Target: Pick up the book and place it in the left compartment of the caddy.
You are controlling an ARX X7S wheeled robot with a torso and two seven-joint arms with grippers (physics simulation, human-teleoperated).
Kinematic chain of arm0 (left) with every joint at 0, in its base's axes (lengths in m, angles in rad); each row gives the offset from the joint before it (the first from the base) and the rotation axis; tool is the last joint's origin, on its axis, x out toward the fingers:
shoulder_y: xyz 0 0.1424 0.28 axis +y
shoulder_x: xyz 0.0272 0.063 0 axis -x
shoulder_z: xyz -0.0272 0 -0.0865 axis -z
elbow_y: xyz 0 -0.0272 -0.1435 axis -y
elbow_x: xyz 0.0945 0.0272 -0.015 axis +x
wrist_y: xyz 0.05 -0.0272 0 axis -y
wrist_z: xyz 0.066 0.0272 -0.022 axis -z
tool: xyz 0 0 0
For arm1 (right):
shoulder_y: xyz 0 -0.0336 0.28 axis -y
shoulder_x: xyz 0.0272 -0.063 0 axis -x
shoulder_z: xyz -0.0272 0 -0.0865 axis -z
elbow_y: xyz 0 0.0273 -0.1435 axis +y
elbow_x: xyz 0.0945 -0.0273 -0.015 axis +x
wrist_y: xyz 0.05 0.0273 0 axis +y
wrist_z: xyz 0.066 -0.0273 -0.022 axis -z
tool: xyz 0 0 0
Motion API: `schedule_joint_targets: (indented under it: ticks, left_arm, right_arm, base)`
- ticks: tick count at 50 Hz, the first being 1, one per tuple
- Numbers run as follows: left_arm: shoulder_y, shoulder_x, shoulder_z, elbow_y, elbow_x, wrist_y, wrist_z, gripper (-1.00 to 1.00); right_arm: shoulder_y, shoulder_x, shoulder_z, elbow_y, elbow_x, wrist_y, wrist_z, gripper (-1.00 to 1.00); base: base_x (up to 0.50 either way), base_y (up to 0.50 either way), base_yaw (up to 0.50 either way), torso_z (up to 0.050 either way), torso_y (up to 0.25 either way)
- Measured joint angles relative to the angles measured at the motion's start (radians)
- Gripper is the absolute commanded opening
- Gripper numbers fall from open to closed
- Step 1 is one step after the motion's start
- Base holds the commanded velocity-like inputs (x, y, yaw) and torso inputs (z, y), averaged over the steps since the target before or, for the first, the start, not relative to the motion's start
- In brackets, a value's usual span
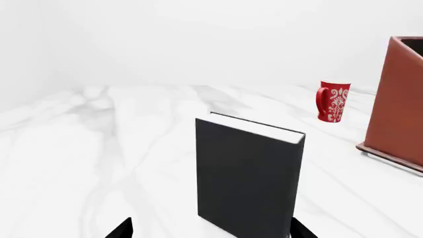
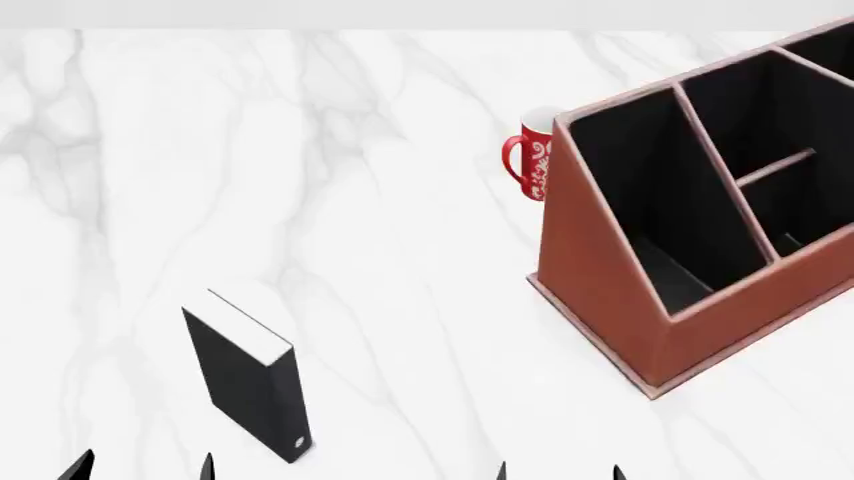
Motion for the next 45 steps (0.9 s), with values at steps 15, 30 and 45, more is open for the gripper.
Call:
schedule_joint_targets:
  ticks: [15, 30, 45]
  left_arm:
    - [0.000, -0.031, 0.036, 0.002, -0.028, -0.002, -0.035, 1.00]
    - [0.002, -0.047, 0.064, 0.018, 0.003, -0.034, -0.076, 1.00]
    - [0.034, -0.079, 0.081, 0.196, -0.004, -0.127, -0.116, 1.00]
  right_arm:
    - [0.000, 0.030, -0.038, -0.004, 0.025, -0.001, 0.035, 1.00]
    - [0.001, 0.050, -0.054, -0.005, 0.055, -0.007, 0.054, 1.00]
    - [-0.003, 0.074, -0.070, -0.119, 0.087, 0.051, 0.085, 1.00]
  base:
    - [0.00, 0.00, 0.00, 0.000, 0.000]
    - [0.00, 0.00, 0.00, 0.000, 0.000]
    - [0.00, 0.00, 0.00, 0.000, 0.000]
